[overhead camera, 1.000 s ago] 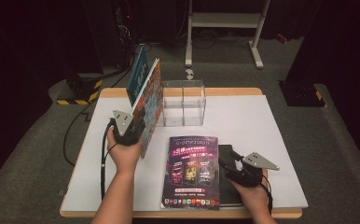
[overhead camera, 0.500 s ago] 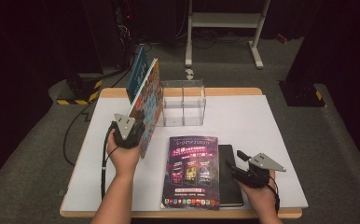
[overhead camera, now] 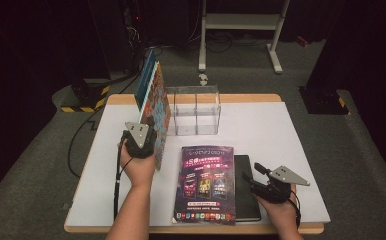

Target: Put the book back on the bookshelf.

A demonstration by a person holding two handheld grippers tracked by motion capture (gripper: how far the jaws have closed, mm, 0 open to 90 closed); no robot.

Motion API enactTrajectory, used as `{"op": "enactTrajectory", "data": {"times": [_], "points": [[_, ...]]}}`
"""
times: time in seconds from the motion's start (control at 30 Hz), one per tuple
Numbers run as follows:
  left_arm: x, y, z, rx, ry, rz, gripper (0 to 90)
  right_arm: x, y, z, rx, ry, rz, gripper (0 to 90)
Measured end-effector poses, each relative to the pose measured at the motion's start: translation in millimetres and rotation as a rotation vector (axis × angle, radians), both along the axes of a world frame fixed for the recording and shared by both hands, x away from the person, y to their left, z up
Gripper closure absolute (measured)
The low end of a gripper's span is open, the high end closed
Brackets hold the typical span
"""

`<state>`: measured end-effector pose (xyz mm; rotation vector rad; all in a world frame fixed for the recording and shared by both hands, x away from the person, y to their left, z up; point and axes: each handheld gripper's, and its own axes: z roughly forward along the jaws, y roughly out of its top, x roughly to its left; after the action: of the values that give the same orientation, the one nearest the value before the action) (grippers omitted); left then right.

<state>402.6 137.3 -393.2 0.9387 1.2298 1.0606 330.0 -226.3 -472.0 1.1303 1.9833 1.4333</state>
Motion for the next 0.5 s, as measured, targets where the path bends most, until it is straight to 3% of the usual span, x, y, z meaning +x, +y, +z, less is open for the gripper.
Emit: {"op": "enactTrajectory", "data": {"times": [0.1,0.4,0.5], "points": [[-0.6,-1.1,-0.7,0.013,-0.001,-0.004,77.5,-0.1,-0.3,0.2,0.003,-0.001,0.003,41.2],[-9.5,5.2,-9.2,-0.01,0.016,-0.031,68.9,0.0,2.9,-1.2,-0.001,0.006,0.006,41.2],[-15.8,4.8,-16.0,0.01,0.022,-0.039,68.3,-0.3,5.1,-2.1,-0.006,0.009,0.008,41.2]]}}
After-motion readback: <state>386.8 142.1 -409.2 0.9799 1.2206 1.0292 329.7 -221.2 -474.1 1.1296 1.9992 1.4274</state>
